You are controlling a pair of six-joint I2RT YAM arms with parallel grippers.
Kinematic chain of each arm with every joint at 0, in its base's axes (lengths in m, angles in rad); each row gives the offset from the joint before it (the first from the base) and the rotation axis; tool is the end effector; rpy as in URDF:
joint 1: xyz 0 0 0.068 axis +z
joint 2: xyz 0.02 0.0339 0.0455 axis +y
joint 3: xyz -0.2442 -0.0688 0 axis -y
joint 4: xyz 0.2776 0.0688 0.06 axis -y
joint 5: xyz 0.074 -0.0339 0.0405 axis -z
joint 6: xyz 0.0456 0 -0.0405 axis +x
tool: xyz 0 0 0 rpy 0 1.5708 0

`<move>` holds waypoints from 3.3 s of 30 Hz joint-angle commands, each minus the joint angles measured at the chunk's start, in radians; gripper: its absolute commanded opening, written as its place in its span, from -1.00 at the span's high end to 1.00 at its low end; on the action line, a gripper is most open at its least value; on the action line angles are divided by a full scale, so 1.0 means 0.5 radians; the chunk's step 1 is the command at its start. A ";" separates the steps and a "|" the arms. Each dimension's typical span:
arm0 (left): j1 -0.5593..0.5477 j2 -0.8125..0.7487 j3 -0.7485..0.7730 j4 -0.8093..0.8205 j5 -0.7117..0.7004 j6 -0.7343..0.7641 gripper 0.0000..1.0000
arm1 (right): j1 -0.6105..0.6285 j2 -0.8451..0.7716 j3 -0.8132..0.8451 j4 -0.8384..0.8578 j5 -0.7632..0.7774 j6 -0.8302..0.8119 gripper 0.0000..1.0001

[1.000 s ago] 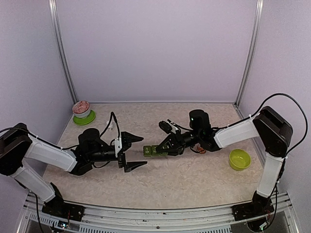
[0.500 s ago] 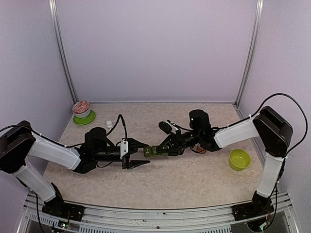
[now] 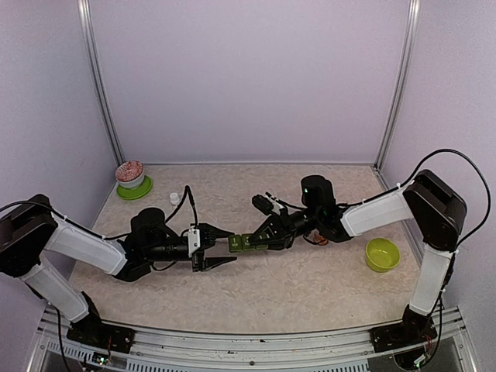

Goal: Sort the pills into containers
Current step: Open the lid of the pill container.

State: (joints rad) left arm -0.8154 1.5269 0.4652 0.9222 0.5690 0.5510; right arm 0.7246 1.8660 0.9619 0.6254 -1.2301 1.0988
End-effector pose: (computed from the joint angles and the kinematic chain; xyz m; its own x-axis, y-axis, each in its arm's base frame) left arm 0.1935 -0.2413 0.1287 0.4314 0.1853 -0.8829 0.8841 0.1081 0.4546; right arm 0.2678 0.2944 0.1415 -0.8952 -0.3950 -0.2062 -0.2257 0.0031 0.9742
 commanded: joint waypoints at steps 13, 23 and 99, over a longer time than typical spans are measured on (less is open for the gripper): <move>-0.014 -0.025 -0.048 0.244 0.039 -0.087 -0.20 | 0.017 0.023 -0.007 0.097 -0.028 0.030 1.00; -0.023 0.001 -0.014 0.197 0.042 -0.069 -0.11 | 0.017 0.014 -0.031 0.126 -0.028 0.050 1.00; -0.136 -0.142 0.006 0.202 -0.236 -0.682 0.19 | 0.014 0.012 0.015 0.004 -0.053 -0.060 1.00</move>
State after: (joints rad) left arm -0.8829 1.4849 0.4652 0.9134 0.4690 0.3450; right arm 0.7246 1.8683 0.9546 0.6289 -1.2873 1.1572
